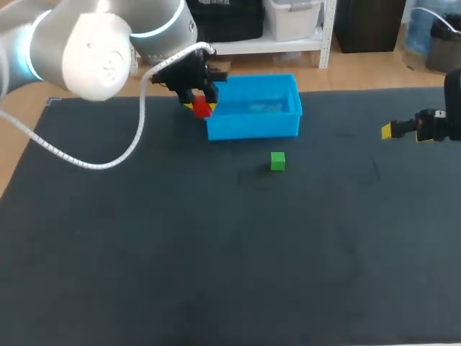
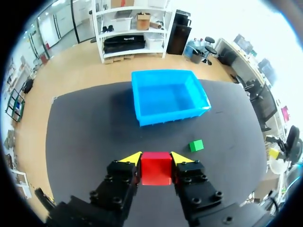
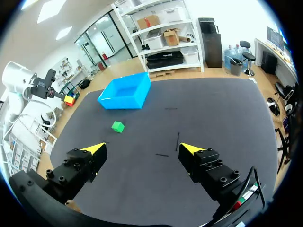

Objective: Use the left arm to pick the red cube and place it into the blue plastic box first, then use the right arm to grasp the green cube and put it into the same blue plastic box after the first action is fully finished.

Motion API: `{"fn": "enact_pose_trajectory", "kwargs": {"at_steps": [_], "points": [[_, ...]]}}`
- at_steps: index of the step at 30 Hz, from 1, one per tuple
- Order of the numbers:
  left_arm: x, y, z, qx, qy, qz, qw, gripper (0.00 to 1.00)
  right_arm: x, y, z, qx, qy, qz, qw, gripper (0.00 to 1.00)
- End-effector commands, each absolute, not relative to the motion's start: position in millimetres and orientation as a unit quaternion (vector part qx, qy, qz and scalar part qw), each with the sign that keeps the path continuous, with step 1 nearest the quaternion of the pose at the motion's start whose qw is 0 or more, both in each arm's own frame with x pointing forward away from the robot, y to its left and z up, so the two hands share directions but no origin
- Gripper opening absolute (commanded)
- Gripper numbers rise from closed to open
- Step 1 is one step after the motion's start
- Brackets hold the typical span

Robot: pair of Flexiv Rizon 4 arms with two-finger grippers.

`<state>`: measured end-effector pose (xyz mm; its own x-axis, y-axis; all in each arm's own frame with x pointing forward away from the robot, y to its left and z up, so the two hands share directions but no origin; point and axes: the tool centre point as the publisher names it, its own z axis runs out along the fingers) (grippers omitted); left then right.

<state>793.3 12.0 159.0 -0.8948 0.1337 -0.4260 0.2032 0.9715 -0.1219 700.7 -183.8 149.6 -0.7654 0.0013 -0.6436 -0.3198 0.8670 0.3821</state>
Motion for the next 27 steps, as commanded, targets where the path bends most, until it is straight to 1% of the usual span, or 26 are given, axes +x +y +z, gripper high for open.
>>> {"fn": "enact_pose_trajectory", "kwargs": {"at_steps": [1,15,27], "points": [[791.5,16.4,159.0,0.087,0.964,-0.086,0.237,0.00,700.7,-184.3,149.6,-0.088,0.908,0.243,0.331,1.00],[852.5,13.9,181.1,0.122,0.952,-0.085,0.269,0.00,700.7,-184.3,149.6,-0.088,0.908,0.243,0.331,1.00],[911.1,-7.8,171.6,0.141,0.947,-0.092,0.275,0.00,700.7,-184.3,149.6,-0.088,0.908,0.243,0.331,1.00]]}}
